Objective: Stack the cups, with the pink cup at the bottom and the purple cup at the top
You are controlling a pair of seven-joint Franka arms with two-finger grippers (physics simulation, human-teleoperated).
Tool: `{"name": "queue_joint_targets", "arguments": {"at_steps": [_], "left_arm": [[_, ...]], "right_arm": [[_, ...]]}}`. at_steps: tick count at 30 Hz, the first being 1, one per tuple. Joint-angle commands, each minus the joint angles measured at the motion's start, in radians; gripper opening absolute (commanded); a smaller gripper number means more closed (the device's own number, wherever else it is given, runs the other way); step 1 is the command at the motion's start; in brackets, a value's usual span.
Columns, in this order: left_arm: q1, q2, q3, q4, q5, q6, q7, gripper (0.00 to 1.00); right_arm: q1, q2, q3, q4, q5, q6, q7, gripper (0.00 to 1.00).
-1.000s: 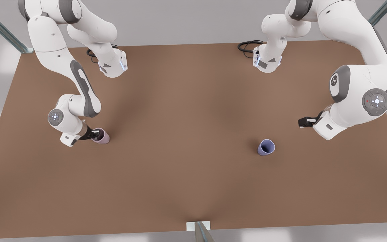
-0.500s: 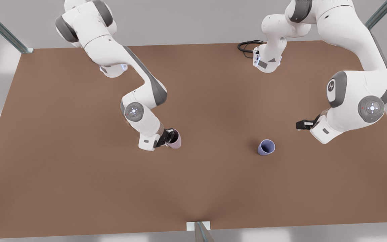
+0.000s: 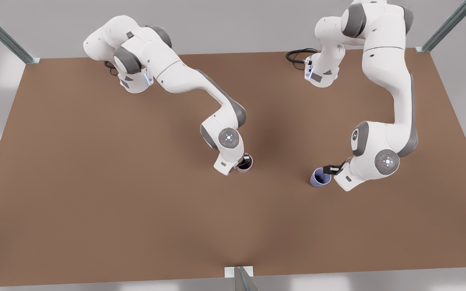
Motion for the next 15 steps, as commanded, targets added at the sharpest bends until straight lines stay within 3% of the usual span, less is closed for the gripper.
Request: {"name": "queue_joint_targets", "arguments": {"at_steps": [1, 11, 12, 13, 15], "left_arm": [[0.002, 0.011, 0.002, 0.0, -0.003, 0.1, -0.026, 1.0], [0.003, 0.059, 0.012, -0.08, -0.002, 0.123, -0.01, 1.0], [0.005, 0.059, 0.012, -0.106, -0.002, 0.158, -0.01, 1.0], [0.005, 0.059, 0.012, -0.115, -0.002, 0.171, -0.01, 1.0], [0.005, 0.069, 0.012, -0.117, -0.002, 0.172, -0.01, 1.0]], "right_arm": [[-0.004, 0.005, -0.002, 0.005, -0.005, -0.015, 0.456, 0.21], [-0.002, 0.044, 0.004, 0.019, -0.002, 0.005, 0.455, 0.21], [-0.004, 0.044, 0.004, 0.018, 0.0, 0.007, 0.456, 0.35], [-0.005, 0.042, 0.004, 0.018, 0.001, 0.004, 0.458, 0.59], [-0.007, 0.039, 0.001, 0.016, 0.003, 0.005, 0.458, 0.69]]}}
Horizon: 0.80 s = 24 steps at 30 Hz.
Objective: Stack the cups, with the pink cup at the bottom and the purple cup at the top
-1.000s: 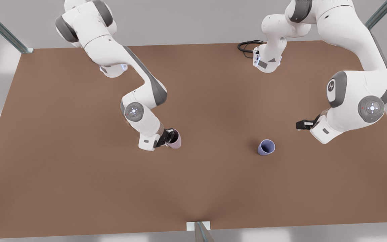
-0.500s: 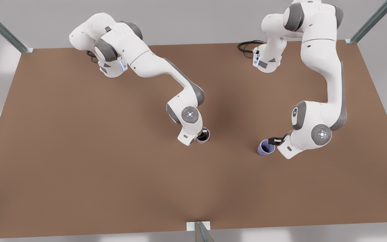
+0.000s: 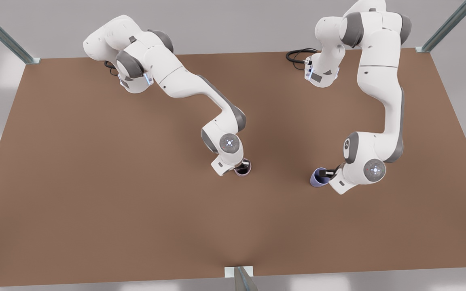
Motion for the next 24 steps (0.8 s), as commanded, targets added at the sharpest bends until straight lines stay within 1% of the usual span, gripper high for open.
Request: {"name": "queue_joint_targets", "arguments": {"at_steps": [1, 5, 7, 8, 9, 11, 12, 14, 15, 16, 17, 18, 19, 20, 21, 22, 23, 24], "left_arm": [[0.0, 0.003, 0.0, -0.005, 0.001, 0.042, -0.002, 1.0], [0.0, 0.011, 0.0, -0.031, 0.001, 0.045, -0.002, 1.0], [0.0, 0.018, 0.0, -0.031, 0.0, 0.048, -0.002, 1.0], [0.0, 0.023, -0.002, -0.029, 0.0, 0.056, -0.002, 0.92], [0.002, 0.034, -0.002, -0.029, 0.0, 0.059, -0.004, 0.75], [0.002, 0.038, -0.002, -0.029, 0.0, 0.059, -0.004, 0.49], [0.002, 0.04, -0.002, -0.029, -0.002, 0.059, -0.004, 0.42], [0.002, 0.043, -0.002, -0.029, -0.002, 0.067, -0.004, 0.41], [0.002, 0.048, -0.002, -0.029, -0.014, 0.067, -0.004, 0.37], [0.002, 0.049, -0.002, -0.029, -0.014, 0.067, -0.004, 0.34], [0.002, 0.051, -0.002, -0.029, -0.014, 0.068, -0.004, 0.34], [0.002, 0.055, -0.002, -0.029, -0.016, 0.074, -0.004, 0.34], [0.002, 0.057, -0.002, -0.029, -0.016, 0.076, -0.004, 0.33], [0.0, 0.057, -0.002, -0.029, -0.016, 0.074, -0.004, 0.32], [0.0, 0.057, -0.002, -0.029, -0.016, 0.074, -0.004, 0.3], [0.0, 0.055, -0.002, -0.029, -0.016, 0.074, -0.006, 0.27], [0.0, 0.055, -0.002, -0.029, -0.016, 0.074, -0.006, 0.23], [0.0, 0.055, -0.002, -0.029, -0.016, 0.074, -0.006, 0.22]], "right_arm": [[-0.001, -0.005, -0.001, -0.001, 0.003, 0.004, 0.2, 0.71], [-0.002, -0.011, -0.004, -0.004, 0.001, -0.008, 0.196, 0.73], [-0.002, -0.04, -0.004, -0.007, 0.004, -0.013, 0.194, 0.74], [-0.004, -0.051, -0.004, -0.007, 0.004, -0.014, 0.194, 0.74], [-0.005, -0.057, -0.006, -0.007, 0.004, -0.037, 0.193, 0.75], [-0.008, -0.079, -0.004, -0.008, 0.004, -0.059, 0.193, 0.76], [-0.008, -0.094, -0.004, -0.013, 0.004, -0.065, 0.177, 0.76], [-0.018, -0.138, -0.007, -0.027, 0.001, -0.112, 0.125, 0.78], [-0.027, -0.198, -0.024, -0.064, -0.003, -0.129, 0.076, 0.8], [-0.06, -0.307, -0.034, -0.162, -0.008, -0.129, 0.044, 0.89], [-0.109, -0.393, -0.035, -0.235, -0.008, -0.144, -0.008, 0.97], [-0.194, -0.535, -0.035, -0.341, -0.02, -0.212, -0.063, 1.0], [-0.324, -0.611, -0.034, -0.328, -0.031, -0.339, -0.154, 1.0], [-0.405, -0.646, -0.035, -0.326, -0.031, -0.346, -0.287, 1.0], [-0.479, -0.671, -0.035, -0.323, -0.033, -0.349, -0.343, 1.0], [-0.538, -0.7, -0.047, -0.303, -0.077, -0.476, -0.549, 1.0], [-0.539, -0.703, -0.078, -0.286, -0.201, -0.56, -0.688, 1.0], [-0.547, -0.709, -0.103, -0.298, -0.203, -0.557, -0.787, 1.0]]}}
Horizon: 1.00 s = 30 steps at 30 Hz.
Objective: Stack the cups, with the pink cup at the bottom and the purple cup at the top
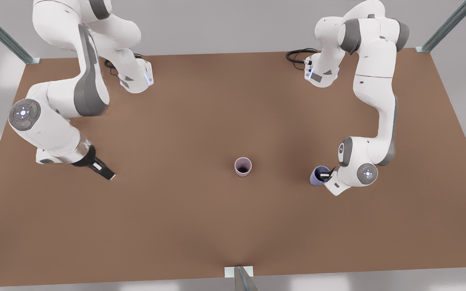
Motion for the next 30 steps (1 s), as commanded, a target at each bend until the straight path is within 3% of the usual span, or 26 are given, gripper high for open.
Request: {"name": "queue_joint_targets", "arguments": {"at_steps": [1, 2, 3, 4, 5, 6, 10, 16, 21, 30], "left_arm": [[0.0, -0.002, 0.0, 0.0, -0.004, 0.003, -0.002, 0.21], [-0.002, -0.008, -0.001, 0.002, -0.005, -0.002, -0.006, 0.21], [-0.002, -0.013, -0.001, 0.003, -0.005, -0.008, -0.008, 0.21], [-0.002, -0.022, -0.003, 0.007, -0.005, -0.012, -0.008, 0.21], [-0.002, -0.031, -0.006, 0.01, -0.011, -0.031, -0.009, 0.21], [-0.003, -0.042, -0.009, 0.011, -0.02, -0.048, -0.011, 0.21], [-0.006, -0.16, -0.098, 0.031, -0.04, -0.15, -0.196, 0.21], [-0.011, -0.16, -0.357, 0.131, -0.039, -0.201, -0.647, 0.21], [-0.097, -0.094, -0.364, 0.237, -0.039, -0.178, -0.813, 0.21], [-0.153, -0.05, -0.364, 0.244, -0.034, -0.066, -0.894, 0.21]], "right_arm": [[-0.01, -0.016, -0.015, -0.007, -0.072, -0.211, -0.7, 1.0], [-0.027, -0.029, -0.019, 0.002, -0.04, -0.105, -0.739, 1.0], [-0.149, -0.065, 0.013, -0.027, 0.014, -0.093, -0.826, 1.0], [-0.21, -0.147, 0.03, -0.13, 0.016, -0.041, -0.826, 1.0], [-0.371, -0.177, 0.186, -0.144, 0.005, -0.048, -0.82, 1.0], [-0.424, -0.173, 0.234, -0.139, -0.021, -0.056, -0.82, 1.0], [-0.437, -0.112, 0.229, -0.038, -0.021, -0.119, -0.828, 1.0], [-0.444, -0.09, 0.229, 0.002, -0.03, -0.143, -0.82, 1.0], [-0.464, -0.085, 0.228, 0.022, -0.027, -0.143, -0.82, 1.0], [-0.464, -0.084, 0.229, 0.025, -0.03, -0.143, -0.82, 1.0]]}}
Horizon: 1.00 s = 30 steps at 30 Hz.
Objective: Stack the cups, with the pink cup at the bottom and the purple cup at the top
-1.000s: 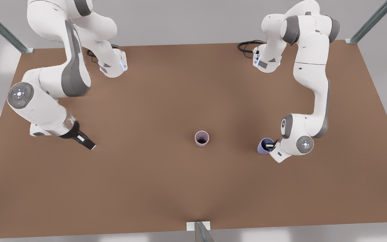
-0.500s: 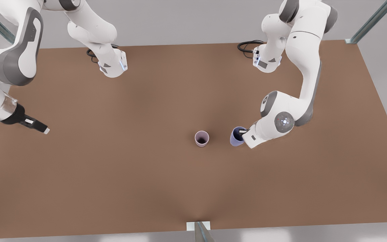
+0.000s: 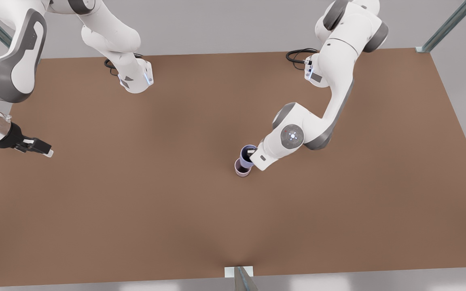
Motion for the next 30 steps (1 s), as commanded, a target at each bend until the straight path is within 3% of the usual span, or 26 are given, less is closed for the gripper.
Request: {"name": "queue_joint_targets", "arguments": {"at_steps": [1, 30], "left_arm": [[-0.003, 0.003, 0.0, 0.0, -0.001, 0.05, -0.353, 0.21], [-0.022, 0.089, 0.003, -0.003, 0.01, 0.065, -0.345, 0.21]], "right_arm": [[0.0, -0.001, -0.001, 0.0, 0.0, -0.003, -0.156, 1.0], [-0.003, 0.007, -0.001, 0.003, -0.001, 0.0, -0.156, 1.0]]}}
